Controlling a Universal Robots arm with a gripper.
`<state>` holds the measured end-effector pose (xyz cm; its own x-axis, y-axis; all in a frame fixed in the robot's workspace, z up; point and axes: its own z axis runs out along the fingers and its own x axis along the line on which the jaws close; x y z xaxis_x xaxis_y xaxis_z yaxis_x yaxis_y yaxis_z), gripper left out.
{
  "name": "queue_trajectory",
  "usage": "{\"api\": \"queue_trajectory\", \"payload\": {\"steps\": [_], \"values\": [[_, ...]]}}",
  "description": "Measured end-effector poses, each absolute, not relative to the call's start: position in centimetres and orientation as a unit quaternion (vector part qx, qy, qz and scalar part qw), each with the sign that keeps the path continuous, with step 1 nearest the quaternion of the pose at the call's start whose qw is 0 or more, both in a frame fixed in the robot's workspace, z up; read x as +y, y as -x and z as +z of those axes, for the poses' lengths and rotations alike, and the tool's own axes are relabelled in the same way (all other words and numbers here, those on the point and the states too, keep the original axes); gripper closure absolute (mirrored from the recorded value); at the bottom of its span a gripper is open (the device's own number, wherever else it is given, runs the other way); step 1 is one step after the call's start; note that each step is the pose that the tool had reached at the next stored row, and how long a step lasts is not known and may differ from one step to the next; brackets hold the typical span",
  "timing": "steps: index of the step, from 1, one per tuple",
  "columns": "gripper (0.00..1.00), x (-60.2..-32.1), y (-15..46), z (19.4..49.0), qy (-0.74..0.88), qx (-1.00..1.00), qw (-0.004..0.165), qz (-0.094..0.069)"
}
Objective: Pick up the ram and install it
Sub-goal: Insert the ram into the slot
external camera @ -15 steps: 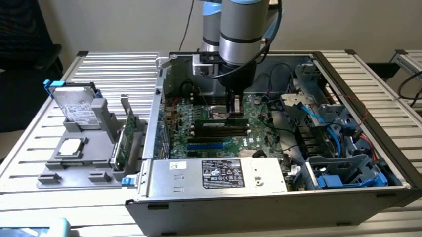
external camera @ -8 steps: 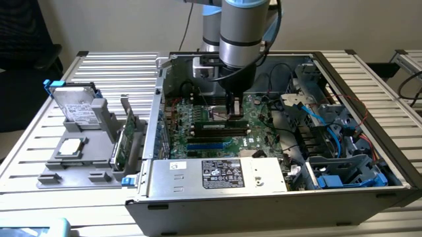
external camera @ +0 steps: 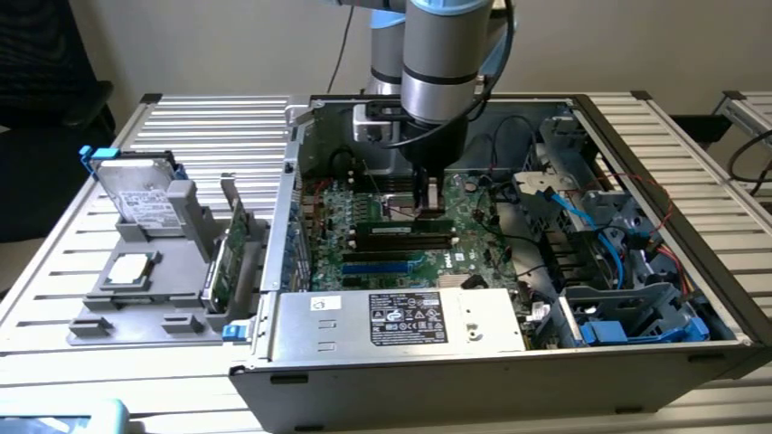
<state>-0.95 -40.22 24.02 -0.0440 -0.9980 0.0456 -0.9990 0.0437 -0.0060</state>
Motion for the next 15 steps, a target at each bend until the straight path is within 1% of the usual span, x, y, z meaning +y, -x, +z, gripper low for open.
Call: {"api": "queue_trajectory", "payload": {"steps": [15], "values": [[0.88,-40.23,0.79,23.59,-0.692,-0.722,0.018,0.015]]}}
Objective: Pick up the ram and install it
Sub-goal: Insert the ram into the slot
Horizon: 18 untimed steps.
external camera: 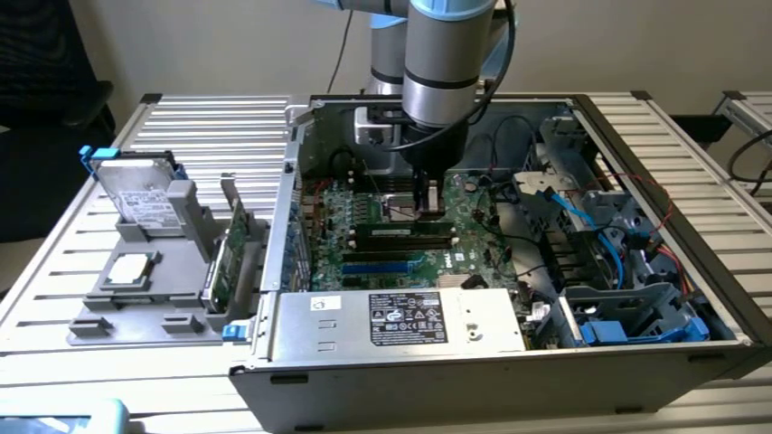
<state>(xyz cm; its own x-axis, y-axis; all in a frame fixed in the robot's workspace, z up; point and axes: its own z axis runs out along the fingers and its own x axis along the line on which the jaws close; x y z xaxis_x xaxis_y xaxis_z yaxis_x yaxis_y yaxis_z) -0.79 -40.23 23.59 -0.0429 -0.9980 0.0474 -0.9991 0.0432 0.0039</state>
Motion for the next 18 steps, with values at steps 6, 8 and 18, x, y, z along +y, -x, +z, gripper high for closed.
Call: {"api": "queue_trajectory", "payload": {"steps": [6,8,18], "values": [[0.88,-40.24,0.78,23.59,-0.692,-0.721,0.02,0.017],[0.88,-40.24,0.78,23.58,-0.692,-0.721,0.021,0.018],[0.88,-40.29,0.78,23.58,-0.692,-0.721,0.021,0.018]]}}
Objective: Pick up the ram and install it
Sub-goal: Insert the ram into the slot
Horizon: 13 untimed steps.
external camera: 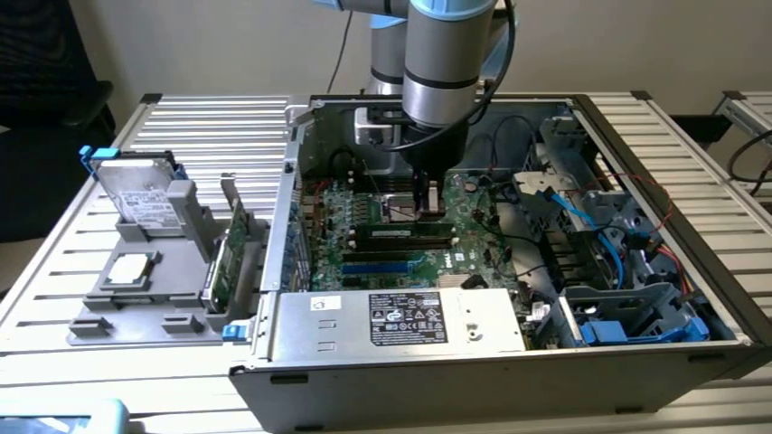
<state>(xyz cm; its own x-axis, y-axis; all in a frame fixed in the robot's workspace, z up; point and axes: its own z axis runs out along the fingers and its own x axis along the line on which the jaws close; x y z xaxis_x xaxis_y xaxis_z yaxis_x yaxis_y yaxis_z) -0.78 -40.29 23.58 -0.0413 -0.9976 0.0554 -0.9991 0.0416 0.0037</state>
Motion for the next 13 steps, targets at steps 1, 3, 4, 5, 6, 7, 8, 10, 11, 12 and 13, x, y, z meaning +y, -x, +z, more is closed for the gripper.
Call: {"api": "queue_trajectory", "payload": {"steps": [1,3,4,5,6,7,8,10,11,12,13], "values": [[0.88,-40.29,0.78,23.57,-0.692,-0.721,0.021,0.018],[0.88,-40.29,0.78,23.55,-0.692,-0.721,0.021,0.018],[0.88,-40.29,0.78,23.53,-0.692,-0.721,0.021,0.018],[0.88,-40.29,0.78,23.52,-0.693,-0.721,0.021,0.018],[0.88,-40.28,0.78,23.51,-0.693,-0.72,0.021,0.018],[0.88,-40.27,0.78,23.5,-0.693,-0.72,0.021,0.018],[0.88,-40.26,0.78,23.49,-0.694,-0.72,0.021,0.018],[0.88,-40.26,0.78,23.49,-0.696,-0.718,0.021,0.018],[0.88,-40.26,0.78,23.49,-0.697,-0.717,0.021,0.018],[0.88,-40.26,0.78,23.49,-0.698,-0.716,0.021,0.018],[0.88,-40.26,0.78,23.48,-0.699,-0.715,0.022,0.018]]}}
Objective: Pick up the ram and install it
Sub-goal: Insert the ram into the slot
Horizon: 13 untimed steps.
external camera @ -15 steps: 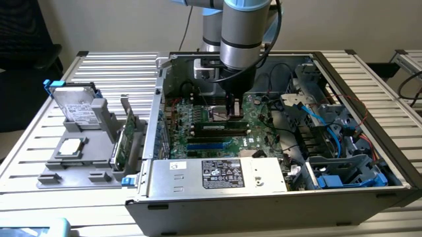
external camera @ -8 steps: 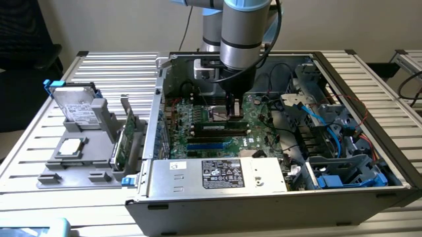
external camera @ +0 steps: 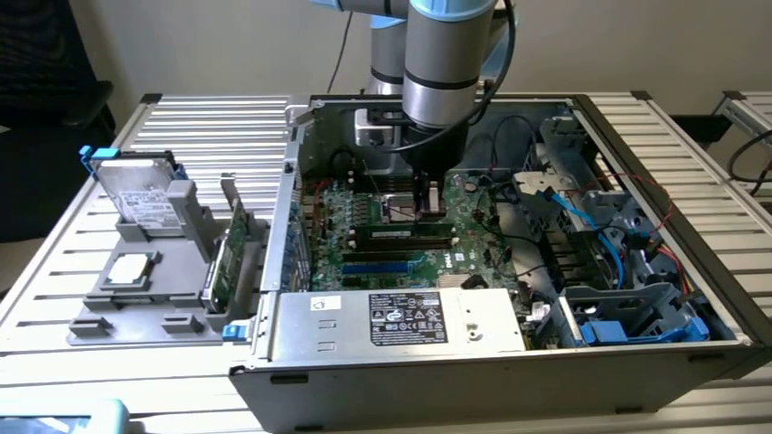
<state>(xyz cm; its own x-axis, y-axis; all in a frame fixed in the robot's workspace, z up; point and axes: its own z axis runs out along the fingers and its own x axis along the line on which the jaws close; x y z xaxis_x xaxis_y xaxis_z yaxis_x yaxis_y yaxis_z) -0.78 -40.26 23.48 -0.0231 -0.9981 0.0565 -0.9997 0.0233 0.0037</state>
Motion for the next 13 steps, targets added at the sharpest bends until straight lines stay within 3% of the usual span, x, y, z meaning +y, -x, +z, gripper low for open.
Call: {"api": "queue_trajectory", "payload": {"steps": [13], "values": [[0.88,-40.14,0.78,23.28,-0.7,-0.713,0.022,0.019]]}}
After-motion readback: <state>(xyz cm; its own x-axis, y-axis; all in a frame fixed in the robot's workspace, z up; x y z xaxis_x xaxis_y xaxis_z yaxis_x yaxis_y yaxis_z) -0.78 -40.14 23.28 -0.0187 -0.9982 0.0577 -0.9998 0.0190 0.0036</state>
